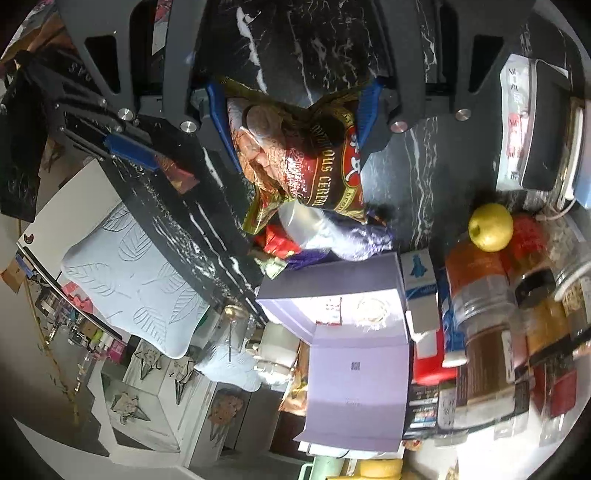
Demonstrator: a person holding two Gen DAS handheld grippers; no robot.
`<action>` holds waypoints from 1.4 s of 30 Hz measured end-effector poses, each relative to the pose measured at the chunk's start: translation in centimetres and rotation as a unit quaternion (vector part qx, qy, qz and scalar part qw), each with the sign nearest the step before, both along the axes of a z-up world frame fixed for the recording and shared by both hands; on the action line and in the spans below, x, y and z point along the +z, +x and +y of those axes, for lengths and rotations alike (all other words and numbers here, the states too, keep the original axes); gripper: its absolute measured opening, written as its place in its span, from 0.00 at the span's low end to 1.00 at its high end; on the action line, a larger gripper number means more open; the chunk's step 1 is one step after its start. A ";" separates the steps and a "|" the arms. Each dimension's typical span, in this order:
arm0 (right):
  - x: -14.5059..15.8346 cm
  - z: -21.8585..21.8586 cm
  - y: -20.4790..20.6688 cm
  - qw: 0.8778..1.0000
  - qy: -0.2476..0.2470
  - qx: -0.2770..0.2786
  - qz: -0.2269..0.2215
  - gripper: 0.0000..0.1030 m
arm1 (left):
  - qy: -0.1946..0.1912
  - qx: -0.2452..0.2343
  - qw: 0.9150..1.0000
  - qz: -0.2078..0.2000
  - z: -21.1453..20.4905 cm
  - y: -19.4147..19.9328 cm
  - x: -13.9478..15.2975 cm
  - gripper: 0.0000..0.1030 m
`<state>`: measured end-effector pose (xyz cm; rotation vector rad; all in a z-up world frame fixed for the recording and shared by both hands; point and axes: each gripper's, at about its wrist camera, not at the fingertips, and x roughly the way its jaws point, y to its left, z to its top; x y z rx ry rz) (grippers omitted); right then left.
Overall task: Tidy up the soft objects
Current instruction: 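Carry the cereal bag with the left gripper while the right gripper carries the chocolate packet to the box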
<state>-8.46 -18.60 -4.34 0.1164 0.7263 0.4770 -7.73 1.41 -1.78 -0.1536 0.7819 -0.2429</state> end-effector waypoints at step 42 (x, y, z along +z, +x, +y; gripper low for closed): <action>10.5 1.9 17.0 0.993 0.019 0.055 -0.103 0.31 | 0.031 0.004 0.990 -0.134 0.9 17.1 10.8 0.54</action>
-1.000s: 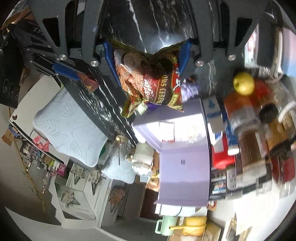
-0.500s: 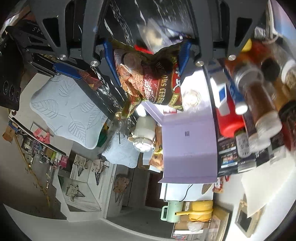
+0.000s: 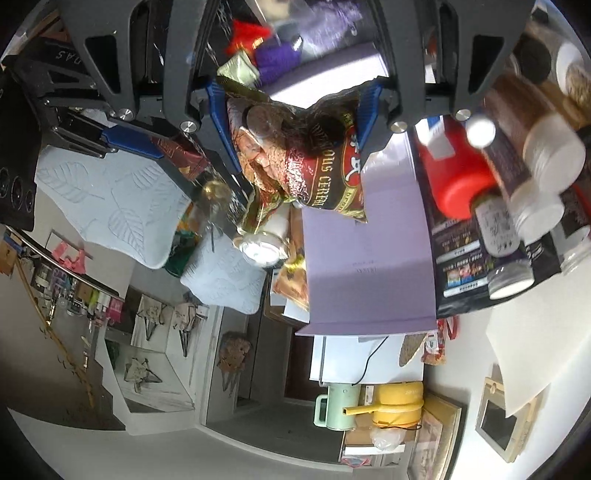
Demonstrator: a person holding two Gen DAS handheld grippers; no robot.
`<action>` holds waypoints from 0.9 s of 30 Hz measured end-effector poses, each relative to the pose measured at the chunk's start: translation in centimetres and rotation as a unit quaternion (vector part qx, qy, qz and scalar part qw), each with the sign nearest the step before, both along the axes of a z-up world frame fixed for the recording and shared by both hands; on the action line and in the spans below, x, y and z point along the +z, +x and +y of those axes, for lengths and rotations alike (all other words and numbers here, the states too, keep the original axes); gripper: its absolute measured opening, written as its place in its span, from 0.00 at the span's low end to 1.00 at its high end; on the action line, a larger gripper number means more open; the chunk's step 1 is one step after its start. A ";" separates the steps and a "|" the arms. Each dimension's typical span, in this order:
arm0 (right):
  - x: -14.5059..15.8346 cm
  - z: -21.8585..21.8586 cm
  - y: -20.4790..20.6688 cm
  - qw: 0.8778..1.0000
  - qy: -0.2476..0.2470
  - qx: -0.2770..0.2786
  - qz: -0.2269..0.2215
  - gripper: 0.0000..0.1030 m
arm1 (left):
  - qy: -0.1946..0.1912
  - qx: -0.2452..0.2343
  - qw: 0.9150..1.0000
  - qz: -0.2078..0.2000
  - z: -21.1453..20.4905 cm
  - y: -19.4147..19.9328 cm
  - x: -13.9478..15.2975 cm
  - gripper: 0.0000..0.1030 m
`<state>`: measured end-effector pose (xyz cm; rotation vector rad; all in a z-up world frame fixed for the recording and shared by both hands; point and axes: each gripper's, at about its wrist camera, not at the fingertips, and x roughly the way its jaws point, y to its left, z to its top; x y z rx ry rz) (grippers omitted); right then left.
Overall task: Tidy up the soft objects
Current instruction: 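Carry the cereal bag with the left gripper while the right gripper carries the chocolate packet to the box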
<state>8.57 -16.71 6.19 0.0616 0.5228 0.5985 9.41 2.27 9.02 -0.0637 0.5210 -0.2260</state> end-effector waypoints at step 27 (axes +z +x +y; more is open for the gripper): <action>2.6 2.8 15.1 0.999 -0.012 0.000 -0.036 0.31 | 0.008 0.072 0.996 -0.046 1.6 13.5 0.5 0.54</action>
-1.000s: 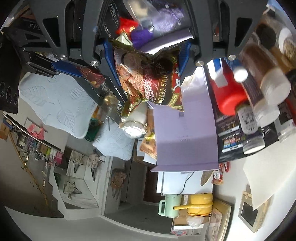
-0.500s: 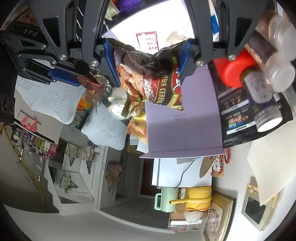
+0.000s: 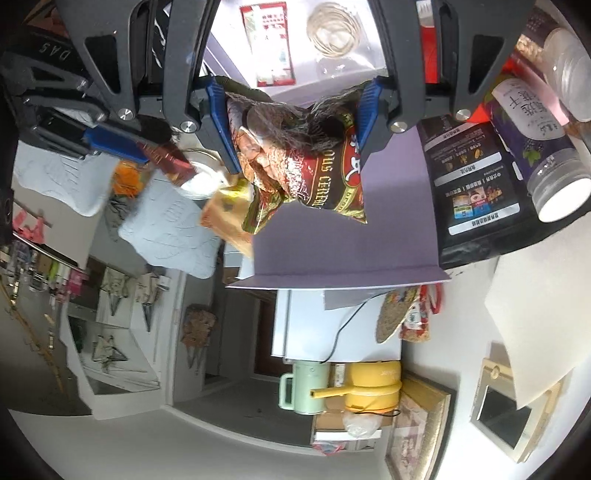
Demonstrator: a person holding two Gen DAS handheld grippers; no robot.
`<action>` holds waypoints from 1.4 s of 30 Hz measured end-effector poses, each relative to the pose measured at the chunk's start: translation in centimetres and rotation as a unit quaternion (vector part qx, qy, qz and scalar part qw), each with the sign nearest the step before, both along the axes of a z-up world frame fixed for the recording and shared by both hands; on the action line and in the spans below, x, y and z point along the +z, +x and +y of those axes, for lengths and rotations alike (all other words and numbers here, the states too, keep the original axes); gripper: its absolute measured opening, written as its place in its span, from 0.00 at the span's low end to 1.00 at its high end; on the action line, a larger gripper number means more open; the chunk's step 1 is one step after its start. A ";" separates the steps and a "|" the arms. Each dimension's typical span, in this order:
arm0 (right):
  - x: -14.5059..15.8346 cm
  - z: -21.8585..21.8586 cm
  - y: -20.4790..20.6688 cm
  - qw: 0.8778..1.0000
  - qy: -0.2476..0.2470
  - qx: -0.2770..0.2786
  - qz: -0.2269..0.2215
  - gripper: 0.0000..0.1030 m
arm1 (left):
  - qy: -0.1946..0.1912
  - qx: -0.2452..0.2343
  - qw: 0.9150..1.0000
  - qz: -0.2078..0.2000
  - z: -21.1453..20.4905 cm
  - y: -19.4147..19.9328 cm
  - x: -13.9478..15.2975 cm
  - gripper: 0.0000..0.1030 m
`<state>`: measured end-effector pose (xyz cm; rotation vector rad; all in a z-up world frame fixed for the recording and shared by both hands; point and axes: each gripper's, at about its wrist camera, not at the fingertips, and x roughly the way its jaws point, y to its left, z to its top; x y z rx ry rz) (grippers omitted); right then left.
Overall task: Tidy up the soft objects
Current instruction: 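Carry the cereal bag with the left gripper while the right gripper carries the chocolate packet to the box, then open the left gripper over the box while the right gripper releases the chocolate packet inside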
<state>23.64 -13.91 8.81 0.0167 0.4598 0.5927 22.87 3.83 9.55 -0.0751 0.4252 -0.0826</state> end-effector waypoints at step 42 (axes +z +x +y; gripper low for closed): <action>-6.3 2.8 8.0 0.989 -0.110 -0.038 0.091 0.43 | 0.073 0.134 0.982 0.108 -0.3 7.8 -6.9 0.78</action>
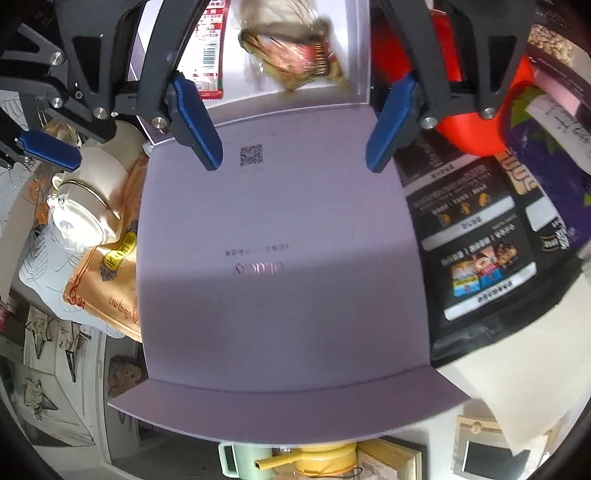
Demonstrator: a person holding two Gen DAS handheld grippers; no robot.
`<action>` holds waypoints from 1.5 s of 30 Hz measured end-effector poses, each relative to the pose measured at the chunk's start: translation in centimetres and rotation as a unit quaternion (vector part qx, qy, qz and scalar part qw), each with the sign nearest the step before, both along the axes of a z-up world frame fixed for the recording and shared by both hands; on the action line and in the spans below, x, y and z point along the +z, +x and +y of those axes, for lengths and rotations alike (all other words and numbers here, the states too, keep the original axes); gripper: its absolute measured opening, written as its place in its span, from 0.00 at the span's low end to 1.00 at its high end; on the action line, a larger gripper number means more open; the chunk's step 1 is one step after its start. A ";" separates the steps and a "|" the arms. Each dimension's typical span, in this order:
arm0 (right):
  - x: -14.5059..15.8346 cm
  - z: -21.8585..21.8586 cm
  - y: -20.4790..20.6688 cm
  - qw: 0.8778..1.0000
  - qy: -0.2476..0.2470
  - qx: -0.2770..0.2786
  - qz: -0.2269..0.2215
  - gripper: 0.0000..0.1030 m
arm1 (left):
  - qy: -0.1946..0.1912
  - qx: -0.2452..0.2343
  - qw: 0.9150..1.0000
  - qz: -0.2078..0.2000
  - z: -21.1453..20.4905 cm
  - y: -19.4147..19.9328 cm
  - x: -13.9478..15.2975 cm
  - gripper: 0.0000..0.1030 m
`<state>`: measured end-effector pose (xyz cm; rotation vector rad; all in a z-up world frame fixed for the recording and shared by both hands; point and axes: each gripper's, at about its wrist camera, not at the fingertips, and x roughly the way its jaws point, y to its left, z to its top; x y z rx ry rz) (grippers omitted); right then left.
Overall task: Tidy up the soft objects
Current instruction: 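Open the left gripper over the box while the right gripper releases the chocolate packet inside, then withdraw both open grippers from the box back over the table items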
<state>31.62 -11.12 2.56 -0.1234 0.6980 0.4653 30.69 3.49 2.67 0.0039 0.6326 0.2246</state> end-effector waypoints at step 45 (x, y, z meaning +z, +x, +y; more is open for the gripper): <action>11.4 -4.7 -18.0 0.993 0.047 -0.019 -0.110 0.74 | -0.007 -0.038 0.993 -0.111 -1.1 -18.6 11.3 1.00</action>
